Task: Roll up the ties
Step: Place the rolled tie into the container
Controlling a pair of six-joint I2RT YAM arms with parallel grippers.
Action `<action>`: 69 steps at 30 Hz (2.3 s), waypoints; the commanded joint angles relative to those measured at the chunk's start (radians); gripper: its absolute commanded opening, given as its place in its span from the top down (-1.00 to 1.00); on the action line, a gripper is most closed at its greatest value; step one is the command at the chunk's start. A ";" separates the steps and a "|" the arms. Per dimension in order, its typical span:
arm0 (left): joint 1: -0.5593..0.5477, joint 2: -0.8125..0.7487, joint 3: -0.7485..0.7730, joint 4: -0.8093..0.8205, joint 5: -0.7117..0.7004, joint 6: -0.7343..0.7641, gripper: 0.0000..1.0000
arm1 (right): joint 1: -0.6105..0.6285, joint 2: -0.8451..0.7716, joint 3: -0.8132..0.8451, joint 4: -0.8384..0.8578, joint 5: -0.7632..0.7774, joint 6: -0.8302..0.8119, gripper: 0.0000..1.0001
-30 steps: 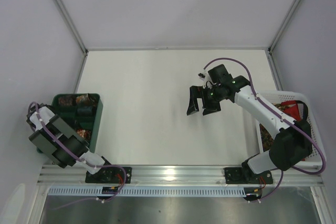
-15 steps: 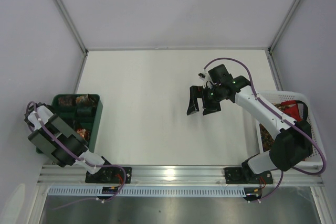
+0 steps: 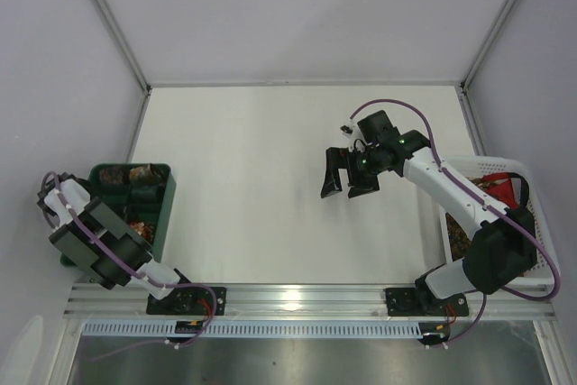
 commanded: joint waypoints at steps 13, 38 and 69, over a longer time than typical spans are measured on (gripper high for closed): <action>0.015 -0.058 0.053 -0.111 -0.150 0.013 -0.98 | -0.004 -0.026 0.030 0.013 -0.009 -0.008 -1.00; -0.184 -0.236 0.181 -0.131 -0.248 -0.031 -0.94 | 0.009 0.052 0.082 -0.068 0.030 -0.022 -1.00; -0.284 -0.348 -0.038 0.043 -0.326 -0.064 -0.69 | -0.040 0.064 0.080 -0.175 0.013 0.027 -1.00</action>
